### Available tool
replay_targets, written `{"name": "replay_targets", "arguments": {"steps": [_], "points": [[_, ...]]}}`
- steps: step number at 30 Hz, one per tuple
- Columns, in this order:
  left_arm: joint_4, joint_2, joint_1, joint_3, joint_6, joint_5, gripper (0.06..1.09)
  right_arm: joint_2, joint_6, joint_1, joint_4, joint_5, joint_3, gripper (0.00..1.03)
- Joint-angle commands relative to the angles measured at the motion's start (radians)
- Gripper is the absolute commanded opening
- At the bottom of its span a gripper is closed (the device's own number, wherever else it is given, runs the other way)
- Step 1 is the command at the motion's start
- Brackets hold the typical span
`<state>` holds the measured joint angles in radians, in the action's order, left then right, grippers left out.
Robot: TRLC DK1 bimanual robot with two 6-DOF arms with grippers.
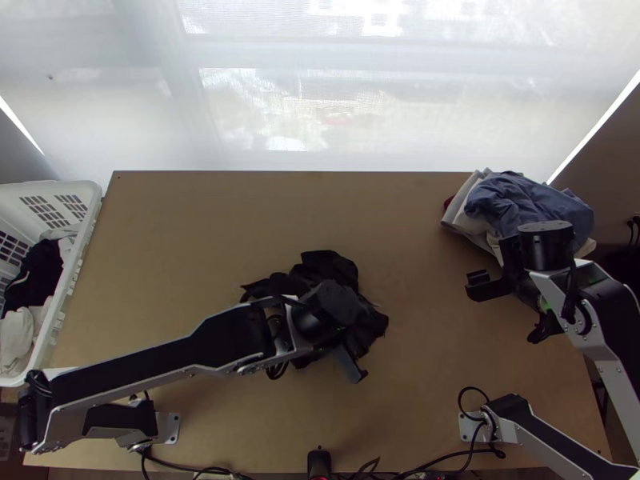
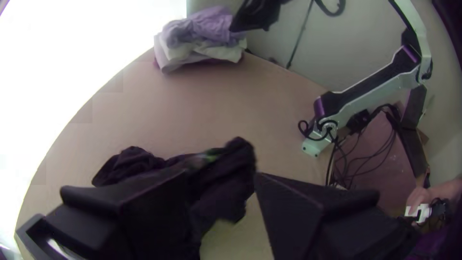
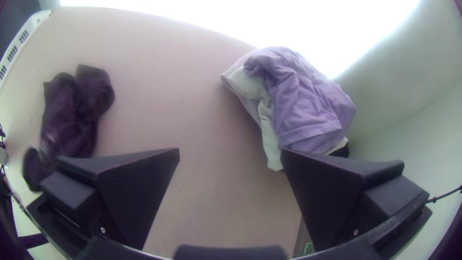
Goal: Fold the t-shirt
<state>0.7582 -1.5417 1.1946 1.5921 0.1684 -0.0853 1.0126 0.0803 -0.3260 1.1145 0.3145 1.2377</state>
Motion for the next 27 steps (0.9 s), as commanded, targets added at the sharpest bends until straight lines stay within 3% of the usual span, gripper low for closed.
{"name": "replay_targets", "arguments": {"steps": [1, 10, 18, 27], "points": [[0.061, -0.029, -0.063, 0.009, -0.03, 0.047, 1.0, 0.006, 0.029, -0.018, -0.008, 0.0, -0.009, 0.98], [0.067, 0.022, -0.414, -0.132, -0.02, 0.047, 1.0, 0.044, 0.058, -0.09, -0.119, -0.002, -0.089, 0.98], [0.039, -0.078, -0.426, -0.178, -0.013, 0.036, 1.0, 0.112, 0.062, -0.127, -0.179, -0.003, -0.061, 0.98], [0.0, -0.262, -0.4, -0.057, -0.017, -0.014, 0.99, 0.052, 0.062, -0.114, -0.179, -0.003, -0.135, 0.98]]}}
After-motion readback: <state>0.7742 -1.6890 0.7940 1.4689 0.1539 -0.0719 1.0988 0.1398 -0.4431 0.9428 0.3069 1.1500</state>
